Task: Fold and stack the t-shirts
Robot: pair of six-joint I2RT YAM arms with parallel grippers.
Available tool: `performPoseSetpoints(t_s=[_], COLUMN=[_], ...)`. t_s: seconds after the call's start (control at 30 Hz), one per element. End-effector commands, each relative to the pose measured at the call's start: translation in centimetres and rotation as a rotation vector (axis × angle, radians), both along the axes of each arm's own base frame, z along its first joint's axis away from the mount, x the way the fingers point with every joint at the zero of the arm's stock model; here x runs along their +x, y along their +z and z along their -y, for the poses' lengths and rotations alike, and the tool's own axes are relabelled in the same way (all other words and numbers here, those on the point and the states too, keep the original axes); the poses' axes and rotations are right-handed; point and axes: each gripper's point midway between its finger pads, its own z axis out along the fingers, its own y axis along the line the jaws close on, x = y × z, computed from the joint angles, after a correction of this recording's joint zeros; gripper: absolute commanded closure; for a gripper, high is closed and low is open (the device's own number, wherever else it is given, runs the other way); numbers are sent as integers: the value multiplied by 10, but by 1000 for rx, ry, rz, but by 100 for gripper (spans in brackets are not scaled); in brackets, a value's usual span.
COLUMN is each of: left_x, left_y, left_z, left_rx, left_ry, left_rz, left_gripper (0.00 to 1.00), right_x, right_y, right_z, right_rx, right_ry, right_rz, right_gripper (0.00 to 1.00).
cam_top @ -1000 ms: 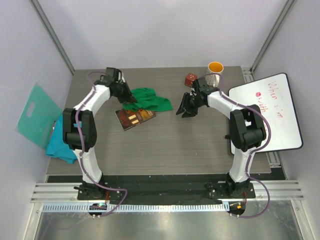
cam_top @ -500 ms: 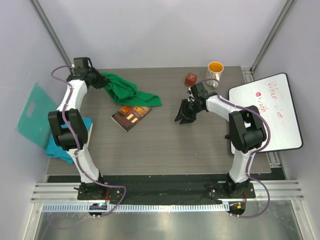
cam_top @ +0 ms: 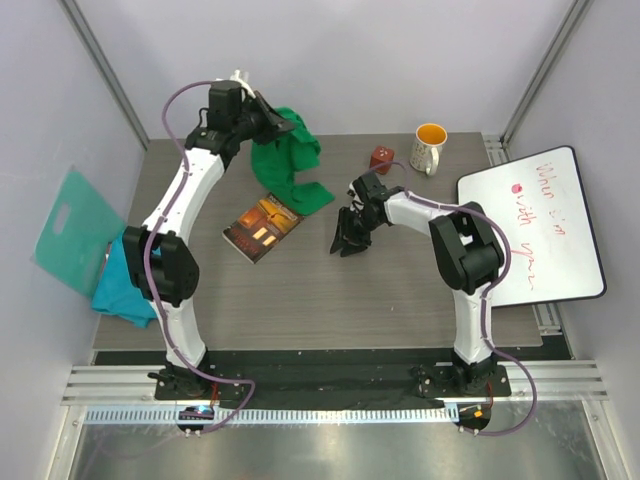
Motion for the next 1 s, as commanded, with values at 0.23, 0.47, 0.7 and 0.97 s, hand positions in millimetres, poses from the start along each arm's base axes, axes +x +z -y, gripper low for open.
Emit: performPoseSetpoints(t_s=[0.23,0.47,0.7,0.97], left_x=[-58,-60,-65,-49], left_y=[70,86,82,75], left_z=[61,89,90,73], left_rx=[-106,-158,-190,-161], left_ry=[-202,-280,-289,-222], left_rz=[143,166,167,173], left_gripper=[100,100,100,100], right_x=[13,13,17,27], right_y=[-7,-10,-32,-63], right_z=[-16,-47,-84,-132], right_rx=[31,64,57,69], right_ry=[37,90,146,184], right_rz=[3,2,69,149], right_gripper=[62,76,99,99])
